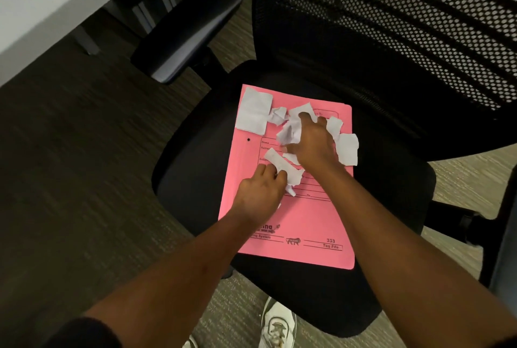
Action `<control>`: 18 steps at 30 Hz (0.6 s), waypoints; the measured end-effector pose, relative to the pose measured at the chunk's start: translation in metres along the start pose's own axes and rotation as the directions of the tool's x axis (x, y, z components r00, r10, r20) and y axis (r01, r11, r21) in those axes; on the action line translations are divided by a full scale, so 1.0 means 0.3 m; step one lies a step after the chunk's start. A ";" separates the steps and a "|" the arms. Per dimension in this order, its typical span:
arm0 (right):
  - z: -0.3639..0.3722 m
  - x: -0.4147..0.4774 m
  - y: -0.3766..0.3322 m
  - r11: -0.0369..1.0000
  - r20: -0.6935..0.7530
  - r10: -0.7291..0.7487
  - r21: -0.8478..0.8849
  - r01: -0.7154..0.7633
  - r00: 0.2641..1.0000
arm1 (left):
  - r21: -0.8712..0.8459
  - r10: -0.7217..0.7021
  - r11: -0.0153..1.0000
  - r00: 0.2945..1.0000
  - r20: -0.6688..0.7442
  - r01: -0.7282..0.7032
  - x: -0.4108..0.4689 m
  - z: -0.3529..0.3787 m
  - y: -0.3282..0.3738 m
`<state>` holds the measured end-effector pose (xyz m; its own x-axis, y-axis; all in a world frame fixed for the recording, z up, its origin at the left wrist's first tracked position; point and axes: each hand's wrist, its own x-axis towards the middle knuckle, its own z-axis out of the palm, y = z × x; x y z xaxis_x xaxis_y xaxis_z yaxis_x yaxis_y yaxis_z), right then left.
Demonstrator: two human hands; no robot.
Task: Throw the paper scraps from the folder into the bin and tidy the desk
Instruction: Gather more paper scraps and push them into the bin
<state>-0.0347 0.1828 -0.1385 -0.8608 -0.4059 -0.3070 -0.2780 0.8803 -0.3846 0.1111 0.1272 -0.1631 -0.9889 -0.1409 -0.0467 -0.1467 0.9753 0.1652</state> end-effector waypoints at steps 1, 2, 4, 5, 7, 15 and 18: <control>0.006 -0.004 0.006 1.000 -0.030 -0.024 0.004 0.025 0.999 | -0.004 -0.002 1.000 1.000 -0.002 0.002 0.001 -0.001 0.000; 0.011 -0.009 0.011 0.999 -0.062 -0.051 0.000 0.051 0.997 | -0.009 -0.006 1.000 1.000 -0.002 0.006 0.000 0.000 0.000; 0.017 -0.019 0.019 0.996 -0.123 -0.089 -0.023 0.087 0.988 | -0.024 -0.013 1.000 1.000 0.011 0.013 -0.001 0.004 0.001; 0.019 -0.025 0.022 0.995 -0.153 -0.099 -0.030 0.095 0.983 | -0.034 -0.017 0.999 1.000 0.020 0.018 -0.002 0.005 0.002; 0.021 -0.038 0.027 0.995 -0.199 -0.103 -0.033 0.098 0.975 | -0.057 -0.021 0.998 0.999 0.028 0.022 -0.002 0.004 0.002; -0.034 -0.107 0.021 0.996 -0.288 -0.089 0.006 0.094 0.954 | -0.166 -0.024 0.986 0.995 -0.092 0.009 -0.007 -0.047 -0.039; -0.069 -0.143 -0.012 0.993 -0.308 -0.093 0.043 0.112 0.947 | -0.187 -0.052 0.982 0.986 -0.157 0.022 -0.023 -0.076 -0.055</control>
<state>-0.0058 0.2022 -0.1059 -0.9206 -0.3904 0.0134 -0.3535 0.8179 -0.4539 0.1198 0.1082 -0.1430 -0.9712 -0.2163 0.0996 -0.1701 0.9230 0.3451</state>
